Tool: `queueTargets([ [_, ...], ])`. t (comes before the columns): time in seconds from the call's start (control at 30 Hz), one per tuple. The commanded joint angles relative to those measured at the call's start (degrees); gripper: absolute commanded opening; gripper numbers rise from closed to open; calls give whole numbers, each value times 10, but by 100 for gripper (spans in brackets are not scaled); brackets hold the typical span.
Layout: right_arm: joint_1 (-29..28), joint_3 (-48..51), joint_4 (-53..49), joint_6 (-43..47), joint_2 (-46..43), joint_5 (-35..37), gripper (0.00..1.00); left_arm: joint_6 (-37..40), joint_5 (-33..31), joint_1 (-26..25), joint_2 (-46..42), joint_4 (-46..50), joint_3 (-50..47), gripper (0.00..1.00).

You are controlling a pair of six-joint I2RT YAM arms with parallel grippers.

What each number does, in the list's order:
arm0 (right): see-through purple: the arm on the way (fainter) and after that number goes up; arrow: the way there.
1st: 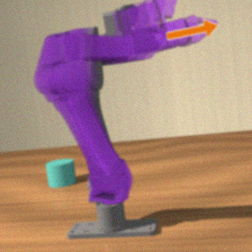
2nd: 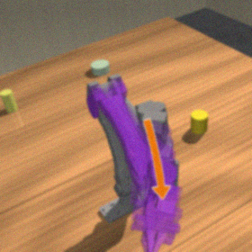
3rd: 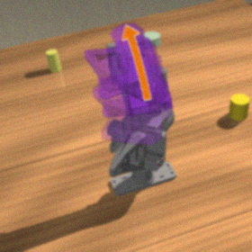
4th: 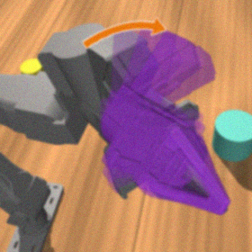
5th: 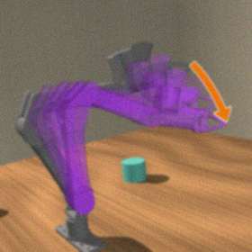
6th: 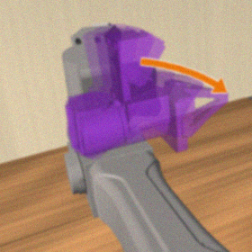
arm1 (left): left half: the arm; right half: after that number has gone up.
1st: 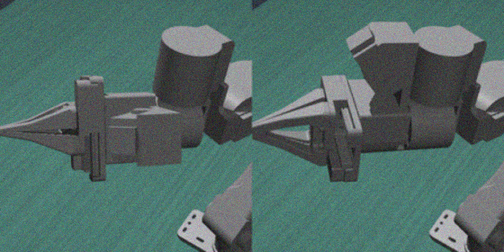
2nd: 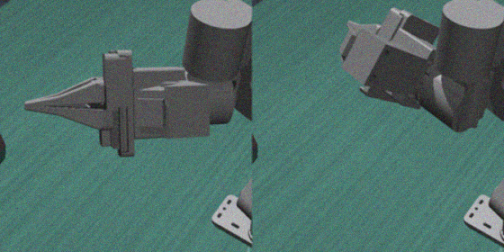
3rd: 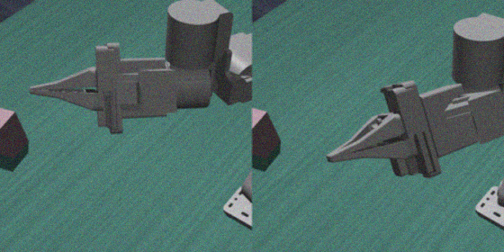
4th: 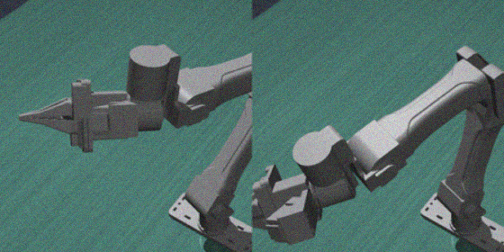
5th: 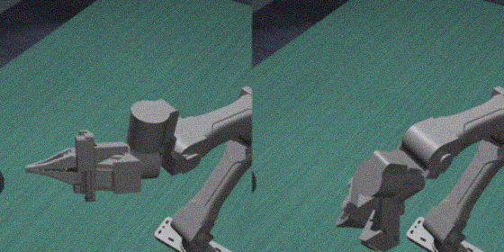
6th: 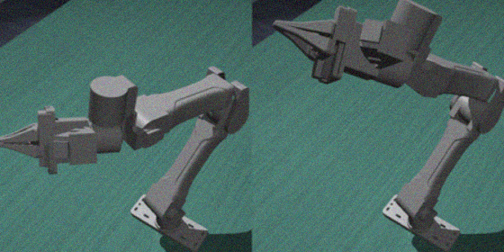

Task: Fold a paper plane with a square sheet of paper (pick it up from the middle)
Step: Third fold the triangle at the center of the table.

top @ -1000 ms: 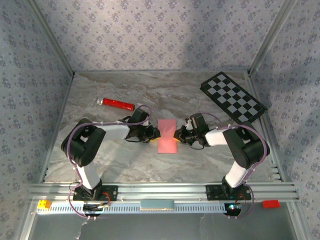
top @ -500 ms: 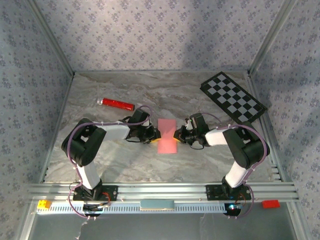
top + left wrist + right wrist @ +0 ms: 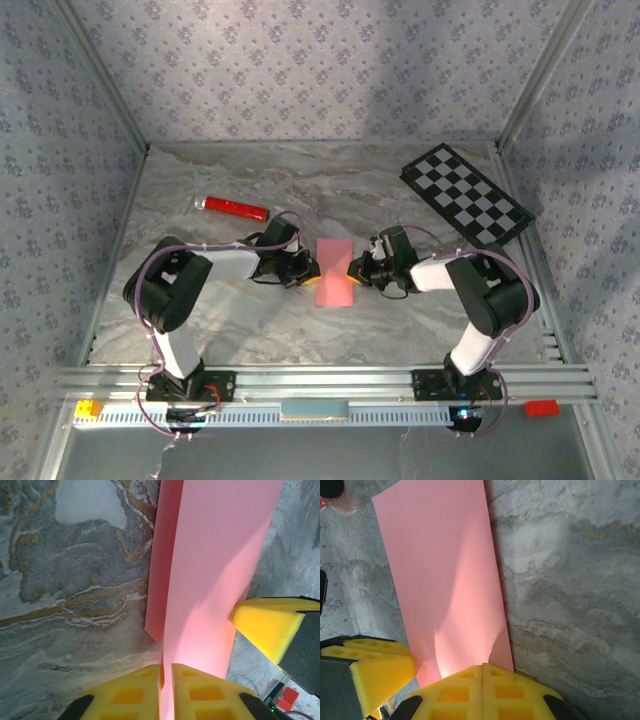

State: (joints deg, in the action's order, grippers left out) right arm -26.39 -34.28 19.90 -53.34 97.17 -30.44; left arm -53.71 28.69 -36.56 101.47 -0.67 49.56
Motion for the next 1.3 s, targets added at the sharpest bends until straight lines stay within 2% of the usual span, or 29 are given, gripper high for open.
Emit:
queueTargets([
  [0.0,-3,7,-55,9,6,32,6,-3,-8,-2,1,4,-1,11],
  [0.27,-2,6,-50,15,-4,28,8,-9,-7,2,-11,10,-2,7],
  [0.47,-1,5,-56,32,-31,29,14,-19,-6,6,-26,19,-2,4],
  [0.63,0,8,-85,64,-88,55,31,-32,-1,9,-39,42,0,2],
  [0.7,-3,8,-107,92,-122,63,47,-37,5,10,-44,46,0,1],
  [0.77,-12,4,-132,126,-154,77,51,-44,9,11,-48,49,0,1],
  [0.87,-54,3,-159,192,-207,130,48,-53,12,12,-53,57,1,1],
  [1.03,-230,42,-108,409,-276,336,50,-60,11,15,-62,69,2,0],
  [1.13,-307,47,-81,499,-263,405,51,-64,12,17,-65,69,3,0],
  [1.27,-363,35,-54,545,-219,448,51,-65,12,18,-69,72,4,0],
])
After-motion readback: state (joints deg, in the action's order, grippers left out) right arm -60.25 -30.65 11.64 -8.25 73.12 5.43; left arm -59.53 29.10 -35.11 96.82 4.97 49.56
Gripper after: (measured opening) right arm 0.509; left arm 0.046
